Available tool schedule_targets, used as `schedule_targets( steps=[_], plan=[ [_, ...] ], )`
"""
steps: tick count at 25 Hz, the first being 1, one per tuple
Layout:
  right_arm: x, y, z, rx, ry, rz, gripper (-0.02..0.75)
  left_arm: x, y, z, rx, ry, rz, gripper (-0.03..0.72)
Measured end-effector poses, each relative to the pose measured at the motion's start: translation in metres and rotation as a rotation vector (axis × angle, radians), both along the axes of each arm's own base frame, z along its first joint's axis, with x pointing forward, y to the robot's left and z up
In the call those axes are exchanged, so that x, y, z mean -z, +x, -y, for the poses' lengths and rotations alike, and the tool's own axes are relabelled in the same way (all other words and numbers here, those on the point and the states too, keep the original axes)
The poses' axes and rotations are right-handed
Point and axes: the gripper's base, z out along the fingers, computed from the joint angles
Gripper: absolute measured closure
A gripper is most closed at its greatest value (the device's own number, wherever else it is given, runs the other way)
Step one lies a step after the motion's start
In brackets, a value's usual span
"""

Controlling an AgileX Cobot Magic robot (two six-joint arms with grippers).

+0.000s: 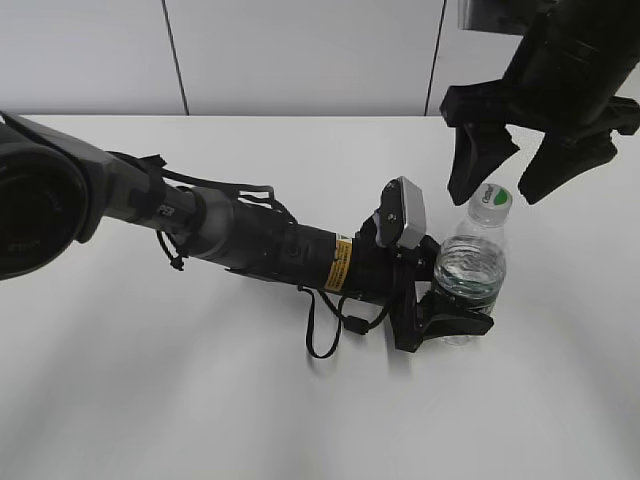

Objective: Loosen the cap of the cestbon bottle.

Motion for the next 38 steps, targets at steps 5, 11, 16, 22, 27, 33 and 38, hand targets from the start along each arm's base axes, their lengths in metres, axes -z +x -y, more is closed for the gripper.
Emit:
schedule_targets(
  steps=[5, 11, 16, 22, 27, 33, 38],
  plan=[
    [0.001, 0.001, 0.001, 0.000, -0.013, 0.001, 0.183, 0.000, 0.000, 0.000, 0.001, -0.001, 0.000, 0.189],
    [0.014, 0.006, 0.000, -0.001, -0.032, -0.031, 0.192, 0.000, 0.000, 0.000, 0.001, -0.001, 0.000, 0.189],
    [0.014, 0.006, 0.000, -0.006, -0.039, -0.028, 0.301, 0.000, 0.000, 0.000, 0.001, -0.001, 0.000, 0.189],
    [0.014, 0.006, 0.000, -0.089, -0.046, -0.008, 0.436, 0.000, 0.000, 0.000, 0.001, 0.000, 0.000, 0.189],
    [0.014, 0.006, 0.000, -0.294, -0.059, 0.038, 0.436, 0.000, 0.000, 0.000, 0.001, 0.000, 0.000, 0.189],
    [0.014, 0.007, 0.000, -0.799, -0.089, 0.167, 0.436, 0.000, 0.000, 0.000, 0.004, 0.000, 0.002, 0.189],
    [0.013, 0.008, -0.002, -0.988, -0.088, 0.231, 0.436, 0.000, 0.000, 0.000, 0.004, -0.001, 0.001, 0.189]
  ],
)
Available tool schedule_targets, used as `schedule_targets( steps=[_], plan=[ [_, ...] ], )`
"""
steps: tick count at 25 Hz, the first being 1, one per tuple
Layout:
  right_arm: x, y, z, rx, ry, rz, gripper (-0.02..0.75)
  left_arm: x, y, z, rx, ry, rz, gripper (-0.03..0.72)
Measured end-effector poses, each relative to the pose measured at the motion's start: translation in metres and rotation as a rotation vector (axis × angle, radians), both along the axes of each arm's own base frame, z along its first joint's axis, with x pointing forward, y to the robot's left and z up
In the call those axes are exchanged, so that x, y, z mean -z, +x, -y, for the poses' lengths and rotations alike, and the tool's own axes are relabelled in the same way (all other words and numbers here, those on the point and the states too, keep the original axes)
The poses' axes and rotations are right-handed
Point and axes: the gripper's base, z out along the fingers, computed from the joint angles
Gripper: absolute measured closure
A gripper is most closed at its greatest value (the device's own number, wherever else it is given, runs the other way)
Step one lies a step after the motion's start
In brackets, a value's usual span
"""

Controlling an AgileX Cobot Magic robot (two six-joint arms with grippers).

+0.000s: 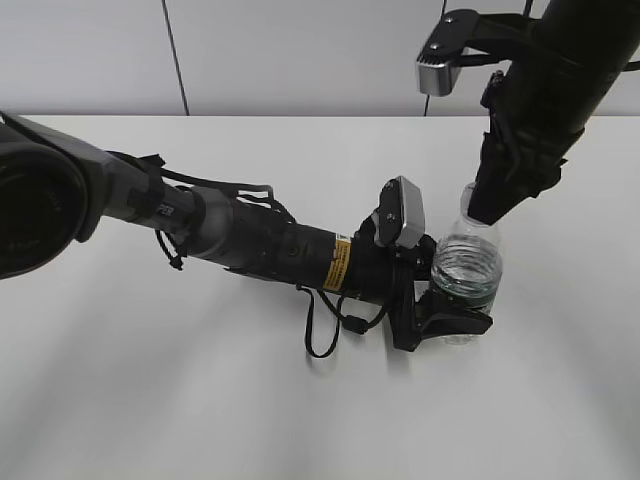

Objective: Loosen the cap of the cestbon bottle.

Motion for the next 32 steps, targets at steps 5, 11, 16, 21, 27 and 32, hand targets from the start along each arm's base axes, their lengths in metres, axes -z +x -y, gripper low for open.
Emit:
schedule_targets(
  steps=[5, 11, 16, 21, 27, 32],
  plan=[
    [-0.0002, 0.0006, -0.0008, 0.015, 0.010, 0.003, 0.436, -0.0001, 0.0003, -0.0003, -0.001, -0.001, -0.001, 0.189],
    [-0.0006, 0.0022, -0.0016, 0.058, 0.023, 0.011, 0.351, -0.0001, 0.0003, -0.0003, -0.001, -0.001, -0.001, 0.189],
    [-0.0006, 0.0025, -0.0018, 0.099, 0.028, 0.004, 0.325, -0.0001, 0.0003, -0.0003, -0.001, -0.001, -0.001, 0.189],
    [-0.0006, 0.0025, -0.0018, 0.195, 0.036, -0.019, 0.241, 0.0000, 0.0003, -0.0004, 0.000, 0.000, -0.001, 0.189],
    [-0.0006, 0.0025, -0.0018, 0.363, 0.051, -0.060, 0.147, 0.0000, 0.0002, -0.0004, 0.001, 0.000, -0.001, 0.189],
    [-0.0006, 0.0025, -0.0018, 0.608, 0.071, -0.120, 0.139, 0.0000, 0.0002, -0.0004, 0.001, 0.000, -0.001, 0.189]
  ],
)
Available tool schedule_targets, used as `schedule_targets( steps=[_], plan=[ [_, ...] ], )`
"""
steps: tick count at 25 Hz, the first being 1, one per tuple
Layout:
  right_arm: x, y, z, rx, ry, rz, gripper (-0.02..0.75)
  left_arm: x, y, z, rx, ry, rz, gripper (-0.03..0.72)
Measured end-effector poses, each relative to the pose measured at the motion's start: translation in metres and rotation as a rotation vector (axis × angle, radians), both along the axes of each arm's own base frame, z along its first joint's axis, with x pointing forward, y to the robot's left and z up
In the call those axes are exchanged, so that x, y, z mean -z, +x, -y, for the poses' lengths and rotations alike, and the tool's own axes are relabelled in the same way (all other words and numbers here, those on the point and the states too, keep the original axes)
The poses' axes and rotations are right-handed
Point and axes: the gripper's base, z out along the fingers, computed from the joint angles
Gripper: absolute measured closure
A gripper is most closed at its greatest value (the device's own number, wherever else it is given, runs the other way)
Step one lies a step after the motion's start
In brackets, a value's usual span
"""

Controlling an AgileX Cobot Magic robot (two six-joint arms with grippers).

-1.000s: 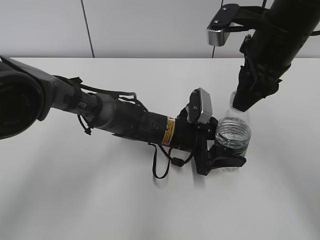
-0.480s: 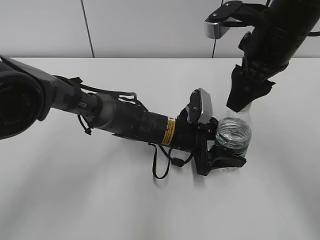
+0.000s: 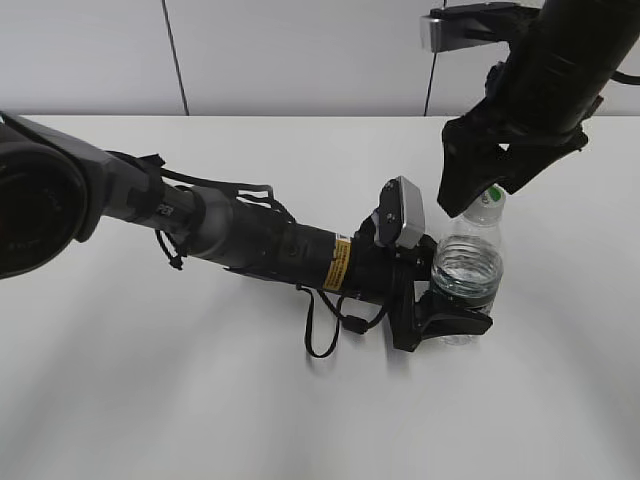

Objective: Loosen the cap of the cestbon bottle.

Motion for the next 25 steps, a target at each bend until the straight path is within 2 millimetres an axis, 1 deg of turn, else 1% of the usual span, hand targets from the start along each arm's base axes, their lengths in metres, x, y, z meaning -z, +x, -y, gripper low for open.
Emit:
schedule_targets(
  steps=[3, 7, 10, 17, 22, 25],
  plan=[
    [-0.001, -0.001, 0.000, 0.150, 0.016, -0.037, 0.139, 0.000, 0.000, 0.000, 0.001, 0.000, 0.000, 0.189],
    [-0.012, -0.007, 0.002, 0.337, 0.044, -0.073, 0.141, 0.000, 0.000, 0.000, 0.001, 0.000, 0.000, 0.189],
    [-0.015, -0.008, 0.003, 0.424, 0.057, -0.088, 0.141, 0.000, 0.000, 0.000, 0.001, 0.000, 0.000, 0.189],
    [-0.014, -0.007, 0.003, 0.445, 0.058, -0.095, 0.141, 0.000, 0.000, 0.000, 0.003, 0.001, 0.001, 0.189],
    [-0.005, -0.004, 0.001, 0.444, 0.042, -0.116, 0.141, 0.000, 0.000, 0.000, 0.003, 0.001, 0.001, 0.189],
    [-0.004, -0.003, 0.001, 0.438, 0.040, -0.117, 0.141, 0.000, 0.000, 0.000, 0.003, 0.001, 0.001, 0.189]
  ],
)
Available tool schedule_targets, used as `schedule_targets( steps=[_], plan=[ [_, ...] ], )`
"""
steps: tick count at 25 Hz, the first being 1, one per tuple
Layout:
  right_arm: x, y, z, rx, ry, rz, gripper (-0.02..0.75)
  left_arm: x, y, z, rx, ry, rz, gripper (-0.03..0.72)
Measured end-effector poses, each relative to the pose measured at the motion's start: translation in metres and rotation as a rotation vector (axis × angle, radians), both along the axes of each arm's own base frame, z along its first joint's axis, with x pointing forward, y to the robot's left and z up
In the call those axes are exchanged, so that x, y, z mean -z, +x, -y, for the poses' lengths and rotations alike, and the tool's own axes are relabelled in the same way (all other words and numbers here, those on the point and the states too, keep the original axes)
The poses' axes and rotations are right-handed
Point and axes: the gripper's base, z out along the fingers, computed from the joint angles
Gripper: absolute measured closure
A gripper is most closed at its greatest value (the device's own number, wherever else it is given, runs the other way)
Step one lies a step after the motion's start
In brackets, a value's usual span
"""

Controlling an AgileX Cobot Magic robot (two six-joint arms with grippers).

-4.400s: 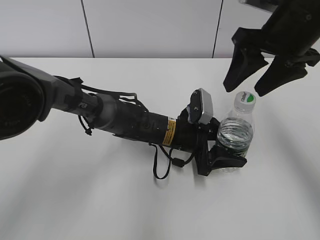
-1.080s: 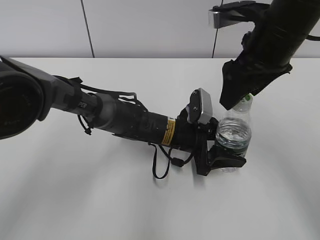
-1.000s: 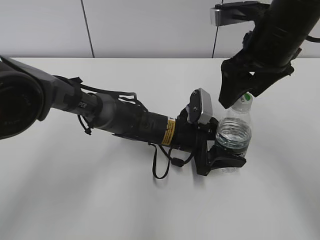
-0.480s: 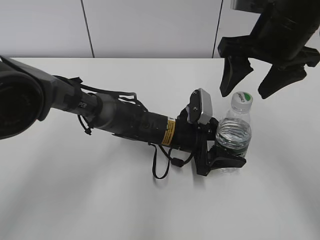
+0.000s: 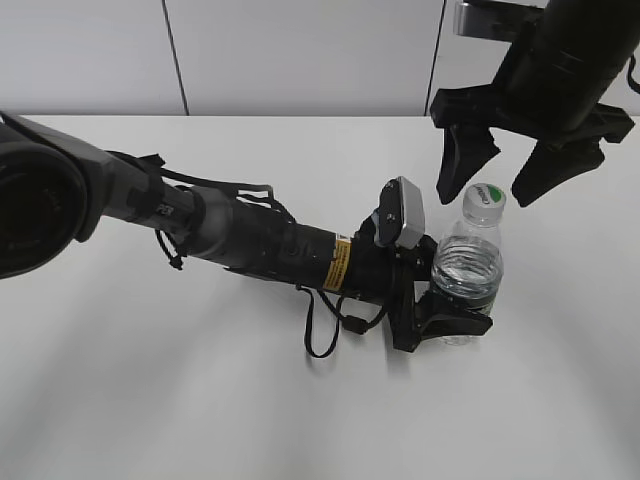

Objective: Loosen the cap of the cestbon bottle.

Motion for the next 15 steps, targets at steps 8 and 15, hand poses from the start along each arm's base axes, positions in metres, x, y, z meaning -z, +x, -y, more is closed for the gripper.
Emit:
schedule_targets(
  steps=[8, 15],
  plan=[
    [0.0002, 0.0005, 0.0011, -0.018, -0.014, 0.010, 0.222, 0.0000, -0.0001, 0.0000, 0.001, -0.001, 0.000, 0.189],
    [0.0002, 0.0007, 0.0012, -0.035, -0.016, 0.016, 0.250, 0.0000, -0.0001, 0.0000, 0.001, 0.000, 0.000, 0.189]
  ],
)
